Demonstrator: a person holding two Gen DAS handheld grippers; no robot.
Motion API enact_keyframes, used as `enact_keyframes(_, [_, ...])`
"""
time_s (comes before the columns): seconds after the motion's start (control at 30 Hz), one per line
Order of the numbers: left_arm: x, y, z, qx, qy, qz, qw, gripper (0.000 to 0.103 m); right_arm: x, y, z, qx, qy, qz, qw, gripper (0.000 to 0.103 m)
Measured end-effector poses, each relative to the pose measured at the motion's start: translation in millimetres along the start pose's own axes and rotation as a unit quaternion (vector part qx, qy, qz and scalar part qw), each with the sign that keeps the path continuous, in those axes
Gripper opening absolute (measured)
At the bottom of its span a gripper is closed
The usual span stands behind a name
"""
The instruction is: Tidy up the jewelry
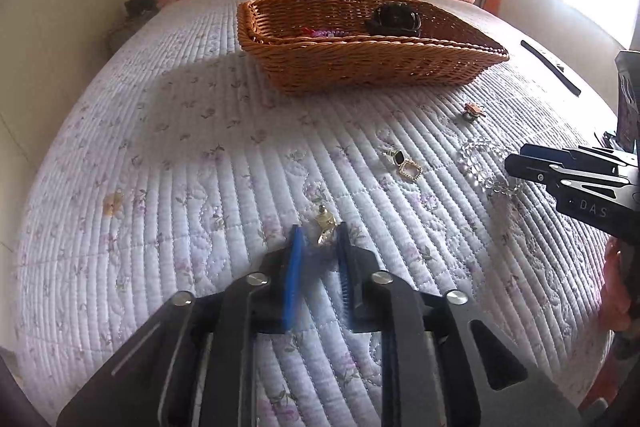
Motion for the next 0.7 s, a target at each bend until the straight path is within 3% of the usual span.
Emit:
enact_keyframes(0.23, [-6.6, -7.2, 3.7, 0.003, -0.016, 0.011, 0.9998, 0.029, 0.5, -5.6, 4.9, 0.003, 0.023, -0.001, 1.000, 0.030])
enact_keyframes(0.3, [-8.7, -7.1, 2.9, 0.001, -0.020, 0.013, 0.9997, 0.015, 6.1, -11.6, 7.1, 0.005, 0.037, -0.008, 0.999, 0.030])
enact_keyframes(0.37, [-14.5, -5.2, 0.6, -0.003, -0.035, 0.020, 0.9992, 0.012, 10.8, -13.9, 6.1, 0.002, 0.045, -0.019, 0.999, 0.030])
enact_keyframes(0.47, [-21.8, 1.8, -3.9, -0.013, -0.051, 0.010, 0.9986, 0.012, 13.0, -14.3, 6.2, -0.006, 0.047, -0.012, 0.999, 0.006])
enact_keyframes(0.53, [-21.6, 9.0, -3.3, -0.025, -0.042, -0.014, 0.9987, 0.012, 12.1, -10.2, 5.5, -0.015, 0.042, -0.011, 0.999, 0.006])
enact_keyframes(0.7, [-15.2, 13.3, -1.7, -0.035, -0.020, -0.033, 0.9986, 0.012, 6.7, -4.6, 7.1, -0.027, 0.029, 0.006, 0.999, 0.006])
Point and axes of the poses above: each gripper's, at about its wrist camera, not at the fingertips, and y roughly against the way its jaws point, x to its left, z to its top, the point moved 2 cm from there along -y, roughly the way its jaws point, and after that the axes turned 8 degrees about -x, right-handed, at the moved point
